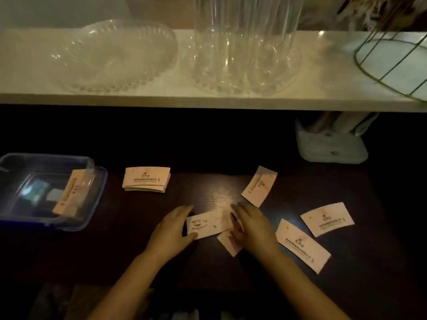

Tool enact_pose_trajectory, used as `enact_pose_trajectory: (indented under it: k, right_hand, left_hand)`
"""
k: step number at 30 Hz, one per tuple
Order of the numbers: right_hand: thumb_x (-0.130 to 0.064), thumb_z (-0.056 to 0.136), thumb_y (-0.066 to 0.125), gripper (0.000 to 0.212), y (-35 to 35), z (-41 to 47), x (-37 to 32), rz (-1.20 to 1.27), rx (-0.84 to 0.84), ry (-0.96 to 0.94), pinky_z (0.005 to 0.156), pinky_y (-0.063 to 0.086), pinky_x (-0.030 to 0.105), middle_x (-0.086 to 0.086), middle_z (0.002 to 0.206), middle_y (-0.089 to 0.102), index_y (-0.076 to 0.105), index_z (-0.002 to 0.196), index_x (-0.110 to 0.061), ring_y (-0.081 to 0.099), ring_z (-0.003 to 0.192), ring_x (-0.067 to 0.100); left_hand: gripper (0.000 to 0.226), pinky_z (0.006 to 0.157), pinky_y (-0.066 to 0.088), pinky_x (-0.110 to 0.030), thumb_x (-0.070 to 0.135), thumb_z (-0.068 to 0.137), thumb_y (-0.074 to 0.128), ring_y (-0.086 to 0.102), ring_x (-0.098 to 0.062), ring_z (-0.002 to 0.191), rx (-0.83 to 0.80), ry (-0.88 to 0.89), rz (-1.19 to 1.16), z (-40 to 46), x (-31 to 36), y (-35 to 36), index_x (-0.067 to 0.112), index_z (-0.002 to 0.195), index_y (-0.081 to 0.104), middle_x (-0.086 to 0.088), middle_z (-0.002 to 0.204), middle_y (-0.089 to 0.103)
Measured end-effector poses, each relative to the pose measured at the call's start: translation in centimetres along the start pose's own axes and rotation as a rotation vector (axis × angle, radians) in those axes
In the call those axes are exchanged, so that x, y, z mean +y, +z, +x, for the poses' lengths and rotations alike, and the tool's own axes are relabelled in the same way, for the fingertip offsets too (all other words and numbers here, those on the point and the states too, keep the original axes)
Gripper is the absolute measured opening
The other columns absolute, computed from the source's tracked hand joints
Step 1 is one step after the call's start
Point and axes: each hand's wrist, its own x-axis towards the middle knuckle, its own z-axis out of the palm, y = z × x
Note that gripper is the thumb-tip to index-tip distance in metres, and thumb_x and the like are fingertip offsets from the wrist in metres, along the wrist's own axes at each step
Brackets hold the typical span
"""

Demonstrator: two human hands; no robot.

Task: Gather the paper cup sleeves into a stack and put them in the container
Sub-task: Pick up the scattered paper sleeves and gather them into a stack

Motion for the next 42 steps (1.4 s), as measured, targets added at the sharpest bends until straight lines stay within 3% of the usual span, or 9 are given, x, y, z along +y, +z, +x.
enact_pose_trajectory:
  k: [4,12,19,22,27,31,34,38,42]
  right_hand:
    - [-0.025,0.078,0.066,0.056,0.9,2.1,-0.1,-0.264,-0.104,-0.262,0.097,0.039,0.043,0.01,0.14,0.045,0.045,0.129,-0.016,0.041,0.126,0.029]
    - [-0.033,0.082,0.062,0.046,1.1,3.3,0.6,-0.355,-0.186,-0.346,0.098,0.039,0.041,0.003,0.139,0.049,0.052,0.126,-0.02,0.043,0.122,0.026]
    - [-0.035,0.092,0.048,0.044,0.2,3.2,0.6,-0.492,-0.25,-0.543,0.088,0.048,0.046,0.016,0.139,0.046,0.047,0.127,-0.008,0.048,0.115,0.034]
    - [-0.03,0.092,0.053,0.038,-0.5,3.3,0.6,-0.479,-0.196,-0.618,0.075,0.056,0.044,0.022,0.128,0.055,0.052,0.12,-0.004,0.057,0.105,0.037]
    - [-0.022,0.093,0.051,0.019,-0.5,3.8,-0.8,-0.014,-0.026,-0.333,0.073,0.053,0.038,0.009,0.1,0.069,0.058,0.107,-0.013,0.064,0.088,0.025]
    - [-0.008,0.086,0.06,0.019,-0.4,4.2,-2.7,0.481,0.073,0.052,0.068,0.059,0.03,0.0,0.089,0.065,0.055,0.103,-0.017,0.064,0.079,0.011]
    - [-0.004,0.084,0.062,0.017,-1.2,3.9,-3.5,0.835,0.075,0.204,0.06,0.057,0.019,0.003,0.087,0.068,0.055,0.095,-0.015,0.067,0.083,0.013]
    - [-0.003,0.086,0.06,0.018,-2.3,2.7,-3.6,0.936,0.068,0.156,0.051,0.05,0.01,0.0,0.08,0.067,0.059,0.086,-0.021,0.066,0.069,0.0]
    - [-0.008,0.086,0.062,0.023,-3.3,0.8,0.1,0.708,0.204,0.25,0.06,0.054,0.019,0.003,0.096,0.065,0.06,0.094,-0.03,0.066,0.082,0.017]
  left_hand:
    - [0.084,0.111,0.023,-0.038,0.041,0.072,0.066,0.014,-0.015,0.14,-0.108,0.054,0.146,-0.1,-0.6,0.7,0.034,0.142,0.019,0.007,0.154,0.018]
    - [0.061,0.108,0.028,-0.035,0.038,0.078,0.061,0.023,-0.015,0.137,0.024,0.254,0.251,-0.1,-2.2,1.2,0.027,0.135,0.04,0.003,0.147,0.034]
    - [0.049,0.081,0.052,-0.02,0.027,0.059,0.084,0.065,-0.012,0.104,0.233,0.507,0.295,-2.2,-2.3,1.4,0.016,0.104,0.07,0.002,0.111,0.07]
    - [0.031,0.086,0.049,-0.023,0.029,0.088,0.052,0.065,-0.014,0.103,0.269,0.51,0.264,-2.3,-2.3,0.9,0.011,0.106,0.069,-0.003,0.111,0.07]
    - [0.024,0.085,0.041,-0.007,0.017,0.092,0.048,0.061,-0.008,0.098,0.223,0.121,-0.242,-1.1,-1.4,-0.3,0.014,0.108,0.065,0.002,0.104,0.067]
    - [0.019,0.069,0.055,-0.025,0.017,0.091,0.048,0.066,-0.017,0.088,0.253,-0.215,-0.748,0.3,0.6,-2.2,0.022,0.081,0.063,0.002,0.085,0.067]
    - [0.013,0.065,0.057,-0.023,0.014,0.086,0.056,0.07,-0.017,0.086,0.17,-0.273,-1.104,-0.3,1.4,-3.7,0.023,0.09,0.063,-0.003,0.094,0.072]
    - [0.018,0.061,0.057,-0.02,0.009,0.085,0.056,0.072,-0.018,0.084,0.067,-0.273,-1.233,-1.6,1.9,-4.7,0.02,0.099,0.062,-0.003,0.093,0.074]
    - [0.022,0.063,0.058,-0.024,0.004,0.085,0.055,0.072,-0.019,0.083,0.116,-0.346,-1.348,-2.9,0.7,-4.6,0.019,0.102,0.058,-0.01,0.097,0.071]
